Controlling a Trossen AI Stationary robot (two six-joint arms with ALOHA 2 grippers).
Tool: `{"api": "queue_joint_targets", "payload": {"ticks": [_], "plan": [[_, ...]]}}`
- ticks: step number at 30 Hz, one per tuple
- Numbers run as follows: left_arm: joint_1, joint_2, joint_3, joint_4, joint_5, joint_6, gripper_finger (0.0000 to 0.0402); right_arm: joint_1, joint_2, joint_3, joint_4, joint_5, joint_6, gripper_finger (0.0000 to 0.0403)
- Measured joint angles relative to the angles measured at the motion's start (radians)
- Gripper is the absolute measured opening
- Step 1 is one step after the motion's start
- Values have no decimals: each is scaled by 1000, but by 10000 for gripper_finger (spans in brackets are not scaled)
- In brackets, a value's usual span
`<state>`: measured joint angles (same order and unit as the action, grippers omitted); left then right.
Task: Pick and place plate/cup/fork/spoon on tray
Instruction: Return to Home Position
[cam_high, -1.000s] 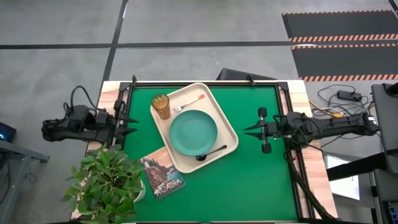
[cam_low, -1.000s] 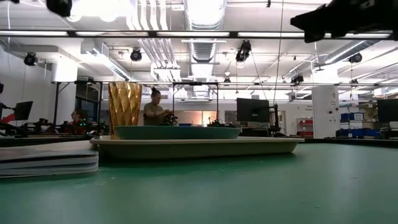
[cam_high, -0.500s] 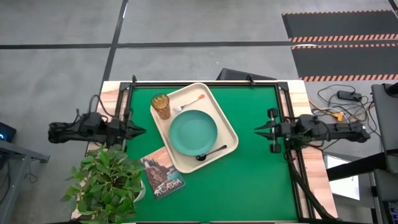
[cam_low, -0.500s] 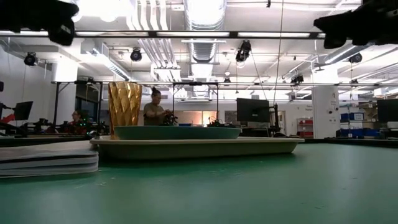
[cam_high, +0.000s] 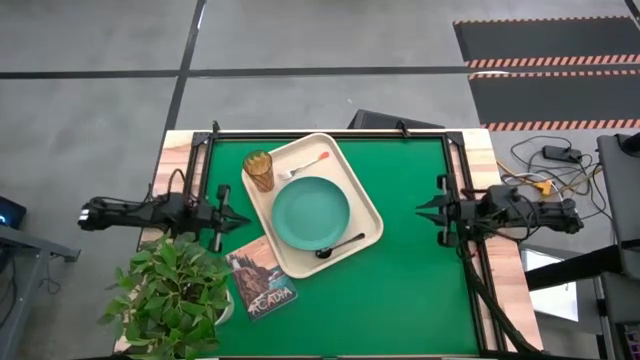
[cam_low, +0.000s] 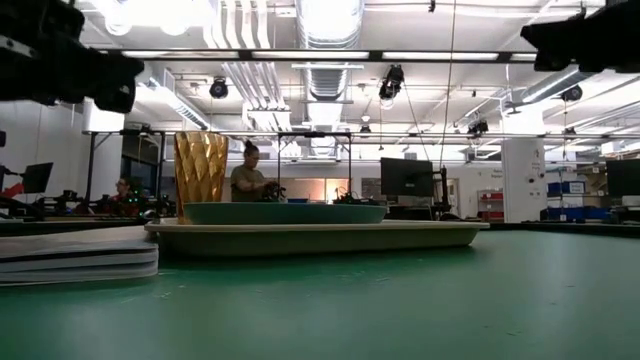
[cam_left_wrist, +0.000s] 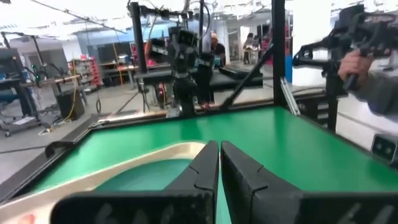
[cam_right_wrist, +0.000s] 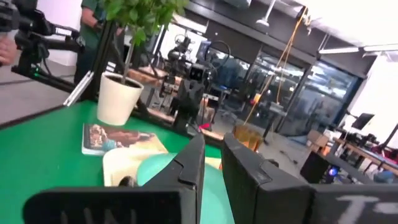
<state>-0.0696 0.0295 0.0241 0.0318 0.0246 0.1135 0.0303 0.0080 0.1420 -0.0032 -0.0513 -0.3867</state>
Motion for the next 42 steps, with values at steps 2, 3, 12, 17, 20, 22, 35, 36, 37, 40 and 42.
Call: {"api": "queue_joint_targets", "payload": {"ticks": [2,3,12,17,20,22,35,36,37,40,42], "plan": [[0,-3,-15,-7,1,-2,0,0,-7,-14,9,0,9,42],[0,3,-15,-8,0,-19,0,0,-8,-23,9,0,15,42],[0,13,-13,78,-17,-108,0,0,1,-104,45,-4,126,42],[0,17,-14,84,-18,-108,0,0,17,-129,20,7,174,42],[0,19,-14,86,-18,-107,0,0,33,-129,19,8,163,43],[0,21,-14,88,-18,-107,0,0,41,-129,21,8,160,43],[0,22,-14,88,-18,-107,0,0,41,-130,19,9,159,43],[0,23,-14,88,-18,-107,0,0,41,-130,19,9,159,43],[0,23,-14,88,-18,-107,0,0,41,-130,19,9,159,43],[0,22,-14,87,-18,-107,0,0,41,-130,19,9,159,43],[0,22,-14,86,-18,-107,0,0,41,-130,19,9,159,43]]}}
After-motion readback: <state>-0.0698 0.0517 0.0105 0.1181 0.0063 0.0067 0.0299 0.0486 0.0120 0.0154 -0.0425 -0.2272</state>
